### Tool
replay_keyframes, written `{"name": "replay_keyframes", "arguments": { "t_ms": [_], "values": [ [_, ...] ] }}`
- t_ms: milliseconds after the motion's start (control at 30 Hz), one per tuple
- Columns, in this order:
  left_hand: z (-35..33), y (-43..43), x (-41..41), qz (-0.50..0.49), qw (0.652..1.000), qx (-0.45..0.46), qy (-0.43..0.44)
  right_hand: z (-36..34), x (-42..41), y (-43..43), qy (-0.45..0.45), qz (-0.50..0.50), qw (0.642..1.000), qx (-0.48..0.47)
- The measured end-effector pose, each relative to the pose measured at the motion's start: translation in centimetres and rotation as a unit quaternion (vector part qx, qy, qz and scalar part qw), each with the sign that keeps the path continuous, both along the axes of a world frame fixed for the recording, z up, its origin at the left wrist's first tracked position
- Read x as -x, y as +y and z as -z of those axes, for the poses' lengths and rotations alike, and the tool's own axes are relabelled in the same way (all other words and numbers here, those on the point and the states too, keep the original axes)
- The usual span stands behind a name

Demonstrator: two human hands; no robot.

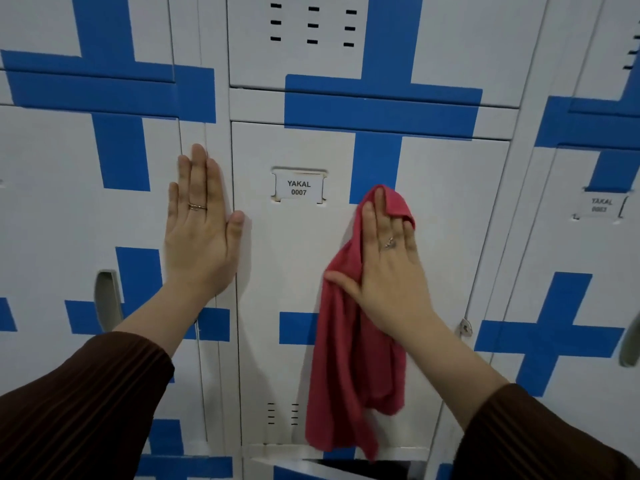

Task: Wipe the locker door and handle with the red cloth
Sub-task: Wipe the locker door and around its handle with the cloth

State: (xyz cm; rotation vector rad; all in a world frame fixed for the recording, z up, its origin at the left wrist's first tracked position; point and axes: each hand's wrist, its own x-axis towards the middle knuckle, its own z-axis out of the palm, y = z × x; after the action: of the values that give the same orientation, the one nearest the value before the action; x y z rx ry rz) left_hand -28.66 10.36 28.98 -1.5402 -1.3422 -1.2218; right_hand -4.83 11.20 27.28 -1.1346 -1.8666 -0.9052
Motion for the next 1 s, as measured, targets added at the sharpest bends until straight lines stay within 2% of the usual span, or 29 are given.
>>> {"name": "replay_keyframes", "arguments": {
  "t_ms": [33, 67, 167, 233, 333, 433, 533, 700, 800, 900, 1000],
  "values": [
    [0.0, 0.0, 0.0, 0.001, 1.0, 0.0, 0.0, -0.2, -1.1, 0.1, -0.013, 0.008, 1.0, -0.007],
    [0.0, 0.0, 0.0, 0.001, 1.0, -0.001, 0.001, -0.6, -2.3, 0.3, 0.013, 0.018, 1.0, -0.018],
    [0.0, 0.0, 0.1, -0.002, 1.0, 0.003, 0.004, -2.6, -4.3, 0.5, 0.19, 0.047, 0.981, -0.01],
    [0.0, 0.0, 0.0, -0.004, 1.0, 0.004, 0.004, -2.5, -3.9, 0.5, 0.23, 0.053, 0.972, 0.011],
    [-0.2, -0.1, 0.0, 0.001, 1.0, 0.004, 0.0, 1.2, -3.7, -0.1, 0.131, 0.042, 0.99, 0.045],
    [-0.2, -0.2, 0.0, 0.005, 1.0, 0.004, 0.001, 5.3, -5.5, -0.5, 0.047, 0.083, 0.994, 0.059],
    [-0.2, -0.2, -0.1, 0.003, 1.0, 0.001, 0.003, 5.1, -6.2, 0.0, 0.061, 0.098, 0.993, 0.032],
    [-0.2, -0.3, -0.2, 0.002, 1.0, -0.007, 0.005, 1.3, -5.3, 0.5, 0.149, 0.063, 0.987, 0.012],
    [-0.2, -0.3, -0.2, 0.006, 1.0, -0.01, 0.004, 3.5, -5.0, 0.0, 0.172, 0.064, 0.982, 0.038],
    [-0.2, -0.3, -0.3, 0.006, 1.0, -0.013, 0.003, 7.7, -5.4, -0.6, 0.154, 0.088, 0.982, 0.064],
    [-0.2, -0.3, -0.4, 0.004, 1.0, -0.013, 0.001, 7.4, -5.8, -0.1, 0.147, 0.097, 0.983, 0.047]
  ]
}}
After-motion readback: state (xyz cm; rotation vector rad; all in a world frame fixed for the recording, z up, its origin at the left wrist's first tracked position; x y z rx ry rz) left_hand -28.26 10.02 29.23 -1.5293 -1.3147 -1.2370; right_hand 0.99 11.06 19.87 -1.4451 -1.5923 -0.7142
